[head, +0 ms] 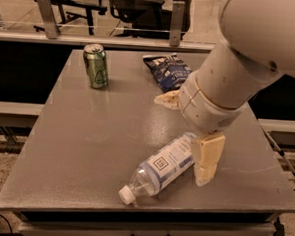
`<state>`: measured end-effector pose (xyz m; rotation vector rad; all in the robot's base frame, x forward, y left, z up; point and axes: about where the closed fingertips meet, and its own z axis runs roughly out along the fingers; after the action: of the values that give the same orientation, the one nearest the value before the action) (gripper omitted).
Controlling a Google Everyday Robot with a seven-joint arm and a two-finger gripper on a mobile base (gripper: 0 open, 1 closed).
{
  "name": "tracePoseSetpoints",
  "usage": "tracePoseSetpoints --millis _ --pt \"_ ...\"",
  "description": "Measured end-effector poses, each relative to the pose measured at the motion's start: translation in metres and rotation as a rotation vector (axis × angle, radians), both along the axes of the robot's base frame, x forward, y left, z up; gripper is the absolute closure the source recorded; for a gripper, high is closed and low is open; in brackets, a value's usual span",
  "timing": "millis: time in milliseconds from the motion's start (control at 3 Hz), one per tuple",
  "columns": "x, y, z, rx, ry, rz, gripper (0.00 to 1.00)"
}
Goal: Pick blue plastic bottle
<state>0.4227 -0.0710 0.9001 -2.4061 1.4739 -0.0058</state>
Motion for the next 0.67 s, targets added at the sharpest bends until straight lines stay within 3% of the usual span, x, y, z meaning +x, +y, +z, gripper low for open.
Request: tracePoseSetpoints --millis 667 --pt "-0.015 0.01 -0.034 -0.103 0.03 0.139 0.0"
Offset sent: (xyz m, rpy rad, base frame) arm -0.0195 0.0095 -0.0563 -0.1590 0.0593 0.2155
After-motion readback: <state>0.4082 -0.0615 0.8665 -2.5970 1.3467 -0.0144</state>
